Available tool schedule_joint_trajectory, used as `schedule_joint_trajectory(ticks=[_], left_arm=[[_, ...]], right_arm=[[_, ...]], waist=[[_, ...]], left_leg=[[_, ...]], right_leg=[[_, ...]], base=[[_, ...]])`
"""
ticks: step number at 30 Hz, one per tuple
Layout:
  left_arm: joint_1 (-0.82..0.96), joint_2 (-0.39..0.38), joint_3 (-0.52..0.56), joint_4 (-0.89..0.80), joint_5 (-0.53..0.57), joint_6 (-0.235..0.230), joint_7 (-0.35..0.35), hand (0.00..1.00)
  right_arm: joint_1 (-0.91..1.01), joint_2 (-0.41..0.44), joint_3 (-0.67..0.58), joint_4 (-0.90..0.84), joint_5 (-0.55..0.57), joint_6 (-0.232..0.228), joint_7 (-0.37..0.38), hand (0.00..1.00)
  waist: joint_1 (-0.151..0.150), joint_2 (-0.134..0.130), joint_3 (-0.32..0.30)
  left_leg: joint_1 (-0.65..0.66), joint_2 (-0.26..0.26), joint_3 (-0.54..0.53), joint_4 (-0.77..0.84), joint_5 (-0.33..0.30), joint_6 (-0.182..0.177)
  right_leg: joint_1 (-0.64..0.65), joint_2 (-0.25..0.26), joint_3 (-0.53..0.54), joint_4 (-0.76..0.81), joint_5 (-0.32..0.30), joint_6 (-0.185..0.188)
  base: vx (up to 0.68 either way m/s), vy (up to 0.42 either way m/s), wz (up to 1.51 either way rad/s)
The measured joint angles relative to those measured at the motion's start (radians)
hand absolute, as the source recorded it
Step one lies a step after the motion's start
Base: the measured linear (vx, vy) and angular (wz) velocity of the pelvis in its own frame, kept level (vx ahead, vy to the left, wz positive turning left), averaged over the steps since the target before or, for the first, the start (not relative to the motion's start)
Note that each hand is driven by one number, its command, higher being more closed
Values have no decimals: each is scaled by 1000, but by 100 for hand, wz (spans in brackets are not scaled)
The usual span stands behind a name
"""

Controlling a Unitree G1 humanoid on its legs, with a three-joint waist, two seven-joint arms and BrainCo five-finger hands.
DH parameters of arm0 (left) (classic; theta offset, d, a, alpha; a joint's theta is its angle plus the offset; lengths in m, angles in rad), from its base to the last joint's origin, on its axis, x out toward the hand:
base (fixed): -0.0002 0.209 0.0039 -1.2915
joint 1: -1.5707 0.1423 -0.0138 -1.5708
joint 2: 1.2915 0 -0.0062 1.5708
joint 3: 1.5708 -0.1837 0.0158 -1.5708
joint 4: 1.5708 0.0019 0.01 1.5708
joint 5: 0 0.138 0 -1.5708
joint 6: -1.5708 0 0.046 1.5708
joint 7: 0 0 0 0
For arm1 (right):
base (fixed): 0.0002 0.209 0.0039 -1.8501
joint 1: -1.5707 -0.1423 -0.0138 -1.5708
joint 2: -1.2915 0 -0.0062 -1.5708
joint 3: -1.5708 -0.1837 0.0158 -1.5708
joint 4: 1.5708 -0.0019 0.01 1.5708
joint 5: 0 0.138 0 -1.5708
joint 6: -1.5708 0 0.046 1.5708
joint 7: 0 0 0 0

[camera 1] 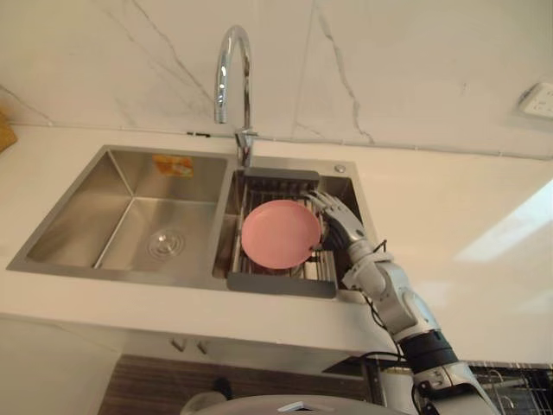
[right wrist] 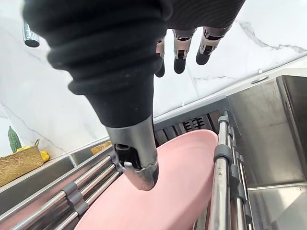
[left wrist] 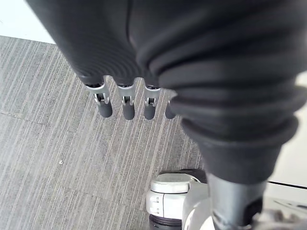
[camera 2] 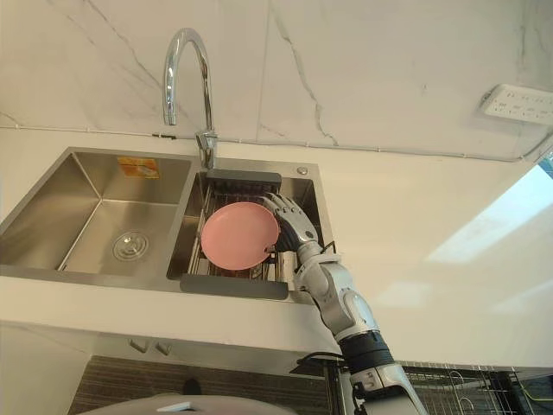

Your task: Walk over to the sink, pick up the cup, carry it to the dishwasher, place the cup inside the dishwasher, then close the dishwasher door

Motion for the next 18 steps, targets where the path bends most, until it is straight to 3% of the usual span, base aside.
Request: schedule_joint_trajectory(ticks=[9,18], left_arm=[[0,1,1,-13,0,0,-1,0],[0,1,8,-14,0,1,-1,0]], right_arm=[[-1,-10,43,-1,-6,-65,129,0],[-12,-64,39,-14,25,-83,162,0]], waist=[[1,-3,14],[0,-3,14]], left_leg=[[-1,-1,4,0,-8,-2],[-1,-1,9,0,-6,3]], right_leg=[[-2,-2,4,-1,-1,2],[-6,-2,14,0,-1,3]], base=[[0,0,0],[0,0,-1]])
